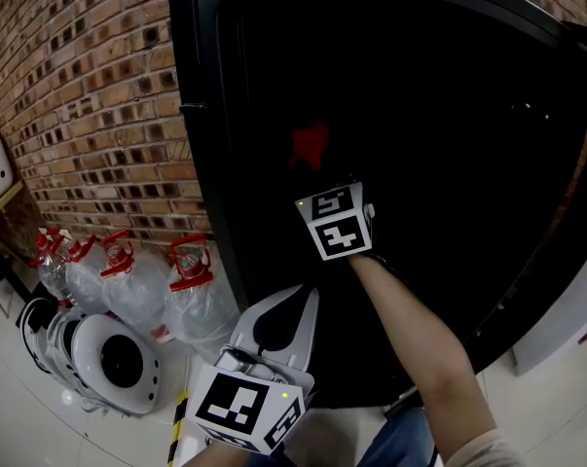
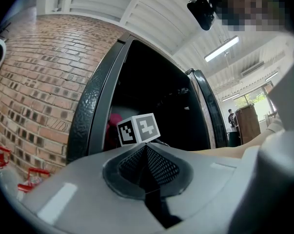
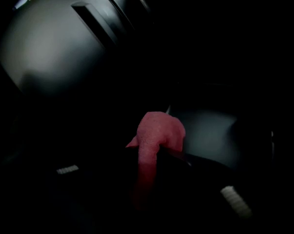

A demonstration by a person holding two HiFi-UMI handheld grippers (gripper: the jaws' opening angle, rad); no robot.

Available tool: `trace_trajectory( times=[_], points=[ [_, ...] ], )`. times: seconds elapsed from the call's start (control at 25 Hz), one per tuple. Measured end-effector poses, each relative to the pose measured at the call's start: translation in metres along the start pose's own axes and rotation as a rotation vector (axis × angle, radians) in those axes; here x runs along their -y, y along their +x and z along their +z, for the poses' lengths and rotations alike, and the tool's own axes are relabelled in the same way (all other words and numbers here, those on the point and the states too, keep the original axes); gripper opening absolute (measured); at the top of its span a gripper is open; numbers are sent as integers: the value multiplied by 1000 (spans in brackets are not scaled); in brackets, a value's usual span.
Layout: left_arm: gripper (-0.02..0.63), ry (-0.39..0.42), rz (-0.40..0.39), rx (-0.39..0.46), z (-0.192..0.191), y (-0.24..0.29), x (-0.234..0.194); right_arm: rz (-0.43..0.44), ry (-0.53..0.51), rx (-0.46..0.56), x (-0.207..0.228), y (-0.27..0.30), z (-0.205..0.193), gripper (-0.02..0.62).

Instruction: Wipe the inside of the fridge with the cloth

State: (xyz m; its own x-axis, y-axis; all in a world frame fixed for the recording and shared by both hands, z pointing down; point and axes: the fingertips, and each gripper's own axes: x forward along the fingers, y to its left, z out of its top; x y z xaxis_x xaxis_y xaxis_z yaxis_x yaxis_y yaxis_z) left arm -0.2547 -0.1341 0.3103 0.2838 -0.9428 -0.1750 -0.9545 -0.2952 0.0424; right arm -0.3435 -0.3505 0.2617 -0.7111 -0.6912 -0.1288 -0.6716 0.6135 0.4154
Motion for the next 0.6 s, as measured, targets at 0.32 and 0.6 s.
trace_trajectory(
  times=[0.32,0.6],
  points=[
    [5,-2,-34,22,0,14,10,-181,2,-79,74,-25,-29,55],
    [5,-16,-80,31,-2,29,26,-399,68,-162,147,-72,-60,55]
  ],
)
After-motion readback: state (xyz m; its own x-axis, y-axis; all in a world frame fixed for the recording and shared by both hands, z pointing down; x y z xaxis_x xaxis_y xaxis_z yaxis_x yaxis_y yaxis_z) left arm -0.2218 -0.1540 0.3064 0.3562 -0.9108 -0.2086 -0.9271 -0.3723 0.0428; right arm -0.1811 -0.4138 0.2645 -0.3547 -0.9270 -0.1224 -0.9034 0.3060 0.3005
